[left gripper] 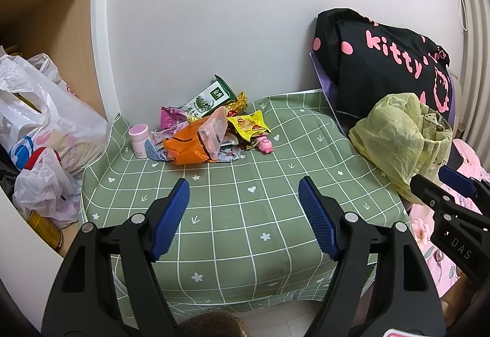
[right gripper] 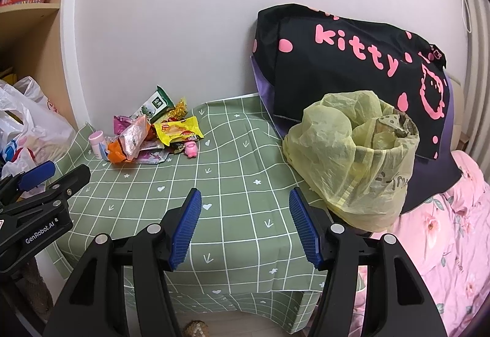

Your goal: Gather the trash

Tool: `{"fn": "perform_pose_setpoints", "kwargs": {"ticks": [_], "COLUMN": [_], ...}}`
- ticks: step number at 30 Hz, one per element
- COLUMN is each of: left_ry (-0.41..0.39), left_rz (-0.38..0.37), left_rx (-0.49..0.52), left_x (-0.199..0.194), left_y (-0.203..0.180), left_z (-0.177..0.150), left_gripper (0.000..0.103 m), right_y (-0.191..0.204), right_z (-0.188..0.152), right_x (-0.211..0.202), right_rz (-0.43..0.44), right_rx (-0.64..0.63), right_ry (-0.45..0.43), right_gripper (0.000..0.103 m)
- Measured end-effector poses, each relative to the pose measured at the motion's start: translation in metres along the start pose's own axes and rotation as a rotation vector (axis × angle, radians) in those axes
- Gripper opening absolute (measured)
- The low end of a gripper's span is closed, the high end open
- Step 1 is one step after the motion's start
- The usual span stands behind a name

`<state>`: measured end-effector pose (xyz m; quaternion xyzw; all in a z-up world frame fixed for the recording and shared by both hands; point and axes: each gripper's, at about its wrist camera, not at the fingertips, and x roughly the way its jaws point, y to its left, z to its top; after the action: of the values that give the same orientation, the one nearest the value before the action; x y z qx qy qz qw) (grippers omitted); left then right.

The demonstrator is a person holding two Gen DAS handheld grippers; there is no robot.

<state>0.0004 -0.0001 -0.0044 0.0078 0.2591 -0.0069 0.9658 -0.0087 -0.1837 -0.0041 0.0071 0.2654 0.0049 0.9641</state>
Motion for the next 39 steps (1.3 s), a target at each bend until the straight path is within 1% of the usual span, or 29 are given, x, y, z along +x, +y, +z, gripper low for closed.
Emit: {"fn": "perform_pose_setpoints", "kwargs": {"ticks": [19,27,30,32,36,39], "left_ry": [0.005,0.015,0.026,0.044,0.072,0.066], "left_rz": [0.001,0.013,0.034,0.034,0.05,0.043], "left_rx": [-0.003,-0.008,-0.019,-0.033,-0.074,-0.109], "left_x": [0.004,0.017,0.032,0.045,0.081,0.104], "left_y": [0.006,0.013,0.024,0.034,0.059,0.078], "left_z": [-0.001,-0.003,0.002,0.008,0.024,0.039], "left_gripper": [0.07,0.07,0.07,0.07,0.07,0.07], "right_y": [0.0,-0.001,-0.001,0.0,0.004,0.009], "right_z": [-0.001,-0.002,0.0,0.003,0.011,0.017], "right_x": [0.007,0.019,0.029,0.039,0.063,0.081], "right_rz": [0.006,0.008,0.012,0.016,0.036,0.046], "right_rx": [0.0,-0.005,-0.011,-0.02,-0.033,-0.051], "right_ry": [0.01,0.023,0.033,0.043,0.059,0.067], "right_gripper": [0.056,0.056,0.056,0.056,0.056,0.056]}}
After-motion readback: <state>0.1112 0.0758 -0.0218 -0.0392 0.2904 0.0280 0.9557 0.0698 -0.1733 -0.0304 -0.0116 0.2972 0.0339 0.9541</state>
